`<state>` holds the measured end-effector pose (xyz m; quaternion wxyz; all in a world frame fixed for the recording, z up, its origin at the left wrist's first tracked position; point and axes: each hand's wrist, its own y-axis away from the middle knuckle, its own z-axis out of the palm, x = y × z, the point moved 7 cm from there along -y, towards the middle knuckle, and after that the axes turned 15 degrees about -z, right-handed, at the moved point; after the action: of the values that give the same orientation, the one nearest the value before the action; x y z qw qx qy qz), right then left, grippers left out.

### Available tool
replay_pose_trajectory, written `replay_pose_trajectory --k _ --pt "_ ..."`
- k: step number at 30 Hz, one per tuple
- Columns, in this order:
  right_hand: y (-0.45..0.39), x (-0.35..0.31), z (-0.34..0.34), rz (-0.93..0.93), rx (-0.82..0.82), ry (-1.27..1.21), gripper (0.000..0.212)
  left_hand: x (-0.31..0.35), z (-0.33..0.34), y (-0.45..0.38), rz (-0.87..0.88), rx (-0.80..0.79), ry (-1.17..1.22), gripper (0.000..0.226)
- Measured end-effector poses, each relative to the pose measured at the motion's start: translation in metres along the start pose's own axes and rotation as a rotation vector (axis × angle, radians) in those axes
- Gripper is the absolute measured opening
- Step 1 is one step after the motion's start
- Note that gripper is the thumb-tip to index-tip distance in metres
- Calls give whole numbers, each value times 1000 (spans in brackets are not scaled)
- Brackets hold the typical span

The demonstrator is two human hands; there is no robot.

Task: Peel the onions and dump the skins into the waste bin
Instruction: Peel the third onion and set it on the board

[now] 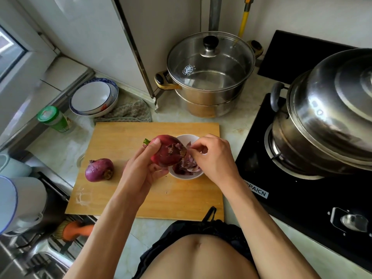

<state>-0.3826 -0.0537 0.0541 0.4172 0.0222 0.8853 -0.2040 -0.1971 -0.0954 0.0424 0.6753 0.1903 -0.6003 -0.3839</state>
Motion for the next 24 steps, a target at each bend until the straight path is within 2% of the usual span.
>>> replay_pose_trajectory --k 6,10,14,20,24 --pt "1 -8 -4 -26 -18 -109 4 1 -4 -3 -42 53 -97 54" --pt "1 -31 -8 -177 -15 -253 17 0 -1 -2 -111 40 -153 60" --pt "2 -43 -2 -252 -28 -201 35 -2 2 -1 -144 23 -186 64" --pt "3 -48 2 -352 0 -97 26 -6 3 -2 -187 31 -196 68" --pt "3 -46 4 -334 -13 -114 23 -7 3 -2 -193 42 -198 71"
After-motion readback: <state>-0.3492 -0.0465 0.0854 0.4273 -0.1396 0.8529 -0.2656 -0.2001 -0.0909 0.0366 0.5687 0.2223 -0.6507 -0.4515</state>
